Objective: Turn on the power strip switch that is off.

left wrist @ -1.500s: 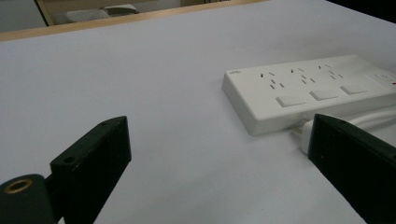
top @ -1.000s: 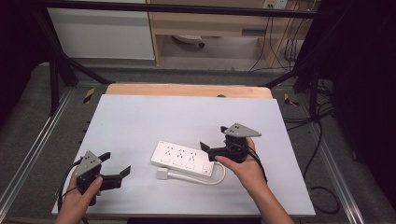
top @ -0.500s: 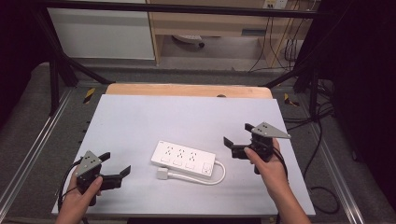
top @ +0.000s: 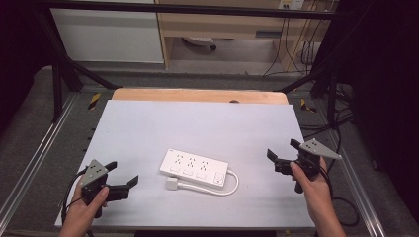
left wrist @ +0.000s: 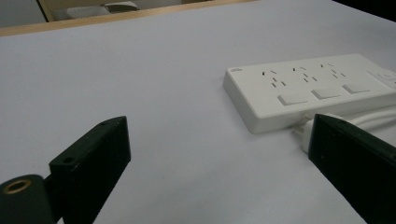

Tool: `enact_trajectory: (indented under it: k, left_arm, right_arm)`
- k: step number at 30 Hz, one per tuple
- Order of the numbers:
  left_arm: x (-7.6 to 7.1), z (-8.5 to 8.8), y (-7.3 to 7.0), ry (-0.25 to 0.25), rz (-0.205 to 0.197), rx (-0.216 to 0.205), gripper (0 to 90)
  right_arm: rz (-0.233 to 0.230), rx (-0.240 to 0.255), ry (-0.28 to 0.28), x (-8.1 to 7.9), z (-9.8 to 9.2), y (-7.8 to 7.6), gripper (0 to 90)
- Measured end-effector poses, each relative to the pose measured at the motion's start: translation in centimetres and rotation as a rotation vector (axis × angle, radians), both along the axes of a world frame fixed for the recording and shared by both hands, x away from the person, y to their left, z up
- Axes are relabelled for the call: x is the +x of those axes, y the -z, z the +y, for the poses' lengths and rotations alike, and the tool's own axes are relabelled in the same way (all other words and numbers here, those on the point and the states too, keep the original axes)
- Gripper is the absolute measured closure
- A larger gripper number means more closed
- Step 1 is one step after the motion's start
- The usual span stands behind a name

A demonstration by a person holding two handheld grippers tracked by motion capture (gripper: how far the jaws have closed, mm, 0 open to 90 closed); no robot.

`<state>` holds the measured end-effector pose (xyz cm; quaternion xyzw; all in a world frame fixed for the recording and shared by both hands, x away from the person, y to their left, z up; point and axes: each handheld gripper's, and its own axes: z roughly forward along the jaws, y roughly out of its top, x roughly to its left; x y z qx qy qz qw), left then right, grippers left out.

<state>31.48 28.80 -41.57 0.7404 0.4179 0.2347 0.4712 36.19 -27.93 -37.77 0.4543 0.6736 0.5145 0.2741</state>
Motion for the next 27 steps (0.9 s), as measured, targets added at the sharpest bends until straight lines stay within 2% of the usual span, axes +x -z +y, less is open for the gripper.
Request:
enact_trajectory:
  k: [7,11,17,20,27]
  left_arm:
    - [0.0,-0.1,0.0,0.001,0.002,0.002,5.9]
    - [0.0,-0.1,0.0,0.002,0.002,0.002,5.9]
    - [0.0,-0.1,0.1,0.002,0.002,0.001,5.8]
    - [0.0,-0.1,0.0,0.006,0.002,0.004,5.9]
    - [0.0,-0.2,-0.1,0.01,-0.003,0.007,5.9]
  right_arm:
    - [0.014,0.025,0.042,-0.7,-2.1,1.9,2.7]
    - [0.023,0.011,0.069,-0.8,-2.5,3.1,3.2]
    - [0.045,-0.019,0.069,-0.8,-2.4,5.0,3.3]
    - [0.065,-0.043,0.05,-0.8,-1.8,6.0,3.5]
    - [0.128,-0.15,-0.009,-0.6,0.2,7.7,3.5]
